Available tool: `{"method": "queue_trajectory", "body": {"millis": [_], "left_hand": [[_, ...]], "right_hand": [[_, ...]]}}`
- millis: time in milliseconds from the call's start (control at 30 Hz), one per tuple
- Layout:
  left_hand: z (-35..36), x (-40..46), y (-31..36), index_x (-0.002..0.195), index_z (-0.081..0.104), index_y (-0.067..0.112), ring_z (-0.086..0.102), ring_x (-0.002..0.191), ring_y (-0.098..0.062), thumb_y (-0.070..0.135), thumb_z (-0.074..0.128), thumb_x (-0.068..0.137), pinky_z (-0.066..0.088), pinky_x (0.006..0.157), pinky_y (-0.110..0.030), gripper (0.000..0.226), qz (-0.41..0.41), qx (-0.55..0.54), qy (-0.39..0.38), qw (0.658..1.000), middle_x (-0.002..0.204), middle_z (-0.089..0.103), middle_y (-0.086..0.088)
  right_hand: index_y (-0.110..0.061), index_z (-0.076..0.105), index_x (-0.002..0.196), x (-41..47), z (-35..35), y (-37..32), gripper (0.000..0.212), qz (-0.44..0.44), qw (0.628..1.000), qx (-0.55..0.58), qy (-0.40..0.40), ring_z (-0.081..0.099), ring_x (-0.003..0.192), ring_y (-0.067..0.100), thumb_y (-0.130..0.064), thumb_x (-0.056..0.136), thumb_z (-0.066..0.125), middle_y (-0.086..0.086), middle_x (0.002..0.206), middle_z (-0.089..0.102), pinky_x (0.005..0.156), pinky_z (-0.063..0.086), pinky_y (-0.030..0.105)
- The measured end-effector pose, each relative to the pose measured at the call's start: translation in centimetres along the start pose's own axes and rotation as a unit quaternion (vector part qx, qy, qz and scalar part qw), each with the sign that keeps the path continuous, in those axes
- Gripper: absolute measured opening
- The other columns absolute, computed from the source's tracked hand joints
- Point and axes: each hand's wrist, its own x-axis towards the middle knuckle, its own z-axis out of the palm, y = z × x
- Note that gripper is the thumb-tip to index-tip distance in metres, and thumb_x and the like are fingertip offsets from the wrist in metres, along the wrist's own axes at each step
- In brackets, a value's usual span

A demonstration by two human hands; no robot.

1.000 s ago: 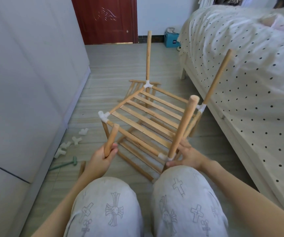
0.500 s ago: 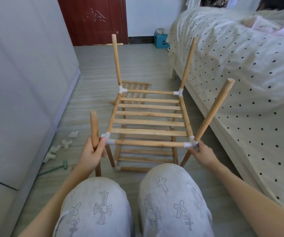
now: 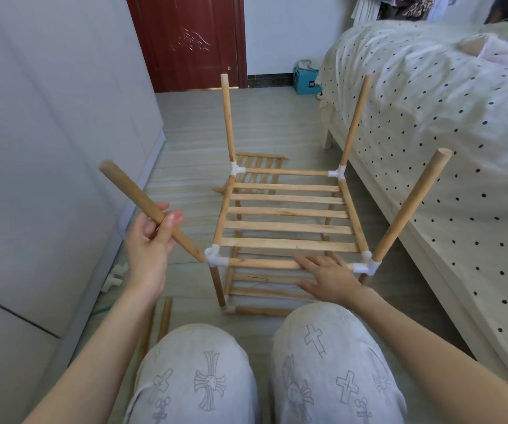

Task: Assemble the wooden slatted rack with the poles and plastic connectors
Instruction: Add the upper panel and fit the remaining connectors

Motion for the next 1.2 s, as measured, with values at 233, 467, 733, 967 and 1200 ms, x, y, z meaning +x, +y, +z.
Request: {"method": "queue_trajectory", "body": {"millis": [233, 467, 733, 967, 1200], "left_hand": [[0.3, 0.7, -0.7, 0.094, 0.05, 0.024, 0.065, 0.103, -0.016, 0.008, 0.045, 0.098, 0.049, 0.094, -0.041, 0.017, -0.002, -0.031, -0.005, 1.0, 0.1, 0.067, 0.0], [0.6, 1.4, -0.6, 0.095, 0.046, 0.024, 0.067, 0.084, -0.008, 0.004, 0.044, 0.096, 0.053, 0.085, -0.028, 0.021, 0.015, 0.047, -0.062, 0.997, 0.086, 0.064, -0.003], [2.1, 1.2, -1.5, 0.088, 0.049, 0.029, 0.066, 0.087, -0.012, 0.01, 0.055, 0.092, 0.052, 0.087, -0.033, 0.019, 0.057, 0.17, -0.081, 0.981, 0.08, 0.067, 0.007], [1.8, 2.5, -1.1, 0.089, 0.051, 0.026, 0.067, 0.092, -0.005, 0.014, 0.052, 0.095, 0.049, 0.085, -0.025, 0.013, 0.034, 0.218, -0.191, 0.956, 0.094, 0.071, 0.007], [2.4, 2.1, -1.0, 0.103, 0.049, 0.024, 0.061, 0.104, -0.007, 0.011, 0.046, 0.096, 0.045, 0.096, -0.029, 0.015, -0.004, 0.208, -0.211, 0.955, 0.103, 0.065, 0.007]], "right_hand": [[-0.037, 0.014, 0.147, 1.1, 0.0, 0.1, 0.058, 0.003, 0.998, 0.026, -0.051, 0.021, 0.14, 0.016, -0.056, 0.095, 0.031, -0.006, 0.151, 0.028, 0.116, 0.004, 0.037], [-0.04, 0.023, 0.143, 1.1, 0.7, 0.3, 0.071, 0.009, 0.999, 0.037, -0.03, 0.03, 0.132, 0.016, -0.073, 0.081, 0.021, -0.007, 0.142, 0.037, 0.11, 0.016, 0.036], [-0.038, 0.026, 0.142, 0.8, 1.0, 0.1, 0.078, 0.007, 0.999, 0.031, -0.009, 0.036, 0.124, 0.015, -0.075, 0.075, 0.013, -0.008, 0.134, 0.041, 0.107, 0.017, 0.035], [-0.038, 0.027, 0.141, 0.6, 1.0, -0.1, 0.095, 0.007, 1.0, 0.02, 0.009, 0.037, 0.12, 0.014, -0.076, 0.06, -0.003, -0.008, 0.129, 0.043, 0.106, 0.019, 0.035], [-0.037, 0.028, 0.141, 0.5, 0.5, -0.3, 0.097, 0.01, 1.0, 0.027, 0.007, 0.037, 0.121, 0.013, -0.076, 0.057, -0.002, -0.008, 0.131, 0.043, 0.105, 0.019, 0.034]]}}
